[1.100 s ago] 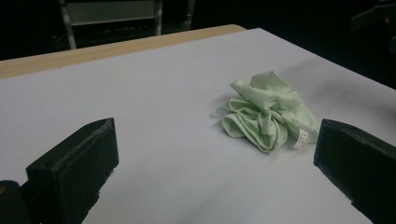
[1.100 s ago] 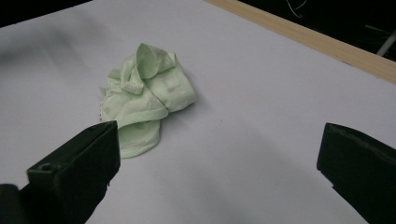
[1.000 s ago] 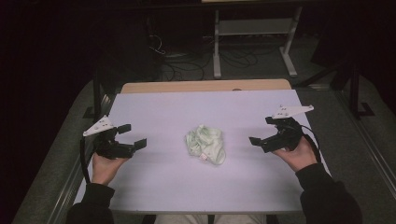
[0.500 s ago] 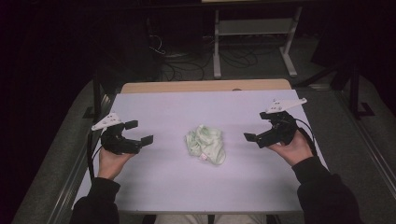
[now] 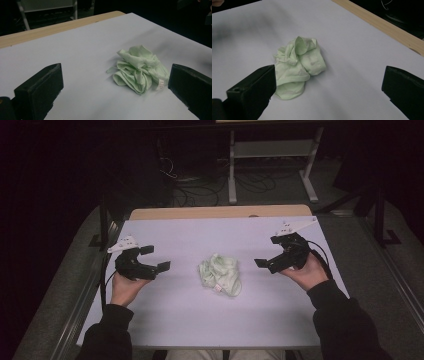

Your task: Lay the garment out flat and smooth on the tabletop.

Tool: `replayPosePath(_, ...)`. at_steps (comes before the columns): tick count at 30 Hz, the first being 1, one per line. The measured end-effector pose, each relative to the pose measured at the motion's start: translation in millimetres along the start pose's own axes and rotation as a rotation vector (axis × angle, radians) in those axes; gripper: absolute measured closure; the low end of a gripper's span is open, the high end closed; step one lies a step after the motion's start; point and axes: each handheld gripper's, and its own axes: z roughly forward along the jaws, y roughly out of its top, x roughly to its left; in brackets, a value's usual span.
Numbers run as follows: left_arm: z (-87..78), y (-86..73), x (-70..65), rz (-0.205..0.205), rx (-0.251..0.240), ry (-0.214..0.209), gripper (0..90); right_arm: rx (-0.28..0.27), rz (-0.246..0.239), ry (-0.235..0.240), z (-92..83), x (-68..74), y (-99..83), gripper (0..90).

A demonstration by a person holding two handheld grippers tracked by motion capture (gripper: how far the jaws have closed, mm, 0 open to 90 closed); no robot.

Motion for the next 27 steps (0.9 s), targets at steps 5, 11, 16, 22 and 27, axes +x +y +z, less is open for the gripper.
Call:
replayPosePath(5, 7.4, 3.5, 0.5, -0.002, 0.000, -0.008, 0.0, 0.006, -0.013, 0.013, 7.2, 0.9, 7.6, 0.0)
replayPosePath(11, 16.6, 4.7, 1.2, -0.003, 0.002, -0.019, 0.0, 0.011, -0.024, 0.028, 16.9, 3.1, 11.8, 0.0)
replayPosePath(16, 21.8, 4.6, 1.2, -0.003, 0.002, -0.025, 0.0, 0.024, -0.030, 0.038, 23.9, 3.9, 12.2, 0.0)
replayPosePath(22, 32.5, 1.8, -0.4, -0.011, 0.022, -0.043, 0.0, 0.036, -0.028, 0.044, 35.3, 4.8, 11.9, 0.0)
replayPosePath(27, 39.7, 0.3, -2.6, -0.010, 0.032, -0.052, 0.0, 0.044, -0.032, 0.055, 45.3, 7.8, 12.3, 0.0)
